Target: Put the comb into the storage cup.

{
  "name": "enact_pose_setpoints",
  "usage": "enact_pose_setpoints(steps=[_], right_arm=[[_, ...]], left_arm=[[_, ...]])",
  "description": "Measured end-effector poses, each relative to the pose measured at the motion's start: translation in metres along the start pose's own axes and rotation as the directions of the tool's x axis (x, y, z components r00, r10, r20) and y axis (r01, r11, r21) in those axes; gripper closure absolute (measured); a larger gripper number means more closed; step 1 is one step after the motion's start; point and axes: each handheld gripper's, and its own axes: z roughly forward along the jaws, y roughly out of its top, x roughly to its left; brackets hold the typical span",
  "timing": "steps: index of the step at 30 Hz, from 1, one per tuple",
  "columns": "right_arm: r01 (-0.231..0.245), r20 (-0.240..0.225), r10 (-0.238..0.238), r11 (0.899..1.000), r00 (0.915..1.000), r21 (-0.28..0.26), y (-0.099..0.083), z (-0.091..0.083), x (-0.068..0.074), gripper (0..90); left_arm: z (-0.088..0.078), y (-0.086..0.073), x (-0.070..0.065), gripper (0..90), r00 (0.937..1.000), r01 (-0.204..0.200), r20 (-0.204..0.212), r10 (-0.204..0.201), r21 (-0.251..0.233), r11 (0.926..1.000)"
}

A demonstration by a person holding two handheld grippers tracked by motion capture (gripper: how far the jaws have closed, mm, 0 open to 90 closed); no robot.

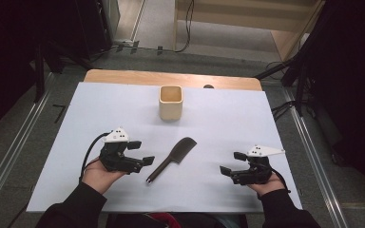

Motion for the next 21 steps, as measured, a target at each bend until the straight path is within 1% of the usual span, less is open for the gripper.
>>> enact_pose_setpoints(steps=[2,4,7,8,13,15,17,19,21], right_arm=[[0.004,-0.001,-0.004,1.0,1.0,0.001,0.0,0.0,0.0,12.8],[0.004,-0.002,-0.004,1.0,1.0,0.001,0.0,0.001,0.001,12.8],[0.005,0.002,-0.005,1.0,1.0,0.002,0.0,0.001,0.0,12.8],[0.006,0.005,-0.006,1.0,1.0,0.002,0.0,0.001,0.0,12.8],[0.003,0.007,-0.003,1.0,1.0,0.001,0.001,0.001,0.0,12.8],[0.006,0.007,-0.006,1.0,1.0,0.003,0.001,0.001,0.0,12.8],[0.005,0.006,-0.005,1.0,1.0,0.002,0.001,0.001,0.0,12.8],[0.005,0.007,-0.005,1.0,1.0,0.001,0.001,0.001,0.0,12.8],[0.004,0.008,-0.004,1.0,1.0,0.003,0.001,0.001,0.0,12.8]], left_arm=[[0.002,0.002,-0.001,21.0,0.9999,-0.001,-0.01,0.001,0.011,0.9999],[0.004,0.003,-0.002,21.0,0.9999,-0.004,-0.016,0.004,0.011,0.9999],[0.009,0.006,-0.004,21.0,1.0,0.005,-0.008,-0.005,0.007,1.0],[0.01,0.007,-0.006,21.0,1.0,-0.003,-0.006,0.003,0.011,0.9999],[0.024,0.013,-0.013,21.0,0.9999,-0.014,-0.005,0.014,0.021,0.9997],[0.028,0.016,-0.015,21.0,0.9999,-0.013,0.002,0.013,0.011,0.9999],[0.032,0.017,-0.017,21.0,0.9997,-0.022,0.003,0.022,0.012,0.9997],[0.035,0.017,-0.018,20.9,0.9998,-0.016,0.011,0.016,0.013,0.9998],[0.037,0.017,-0.019,21.0,0.9997,-0.022,0.007,0.022,0.028,0.9994]])
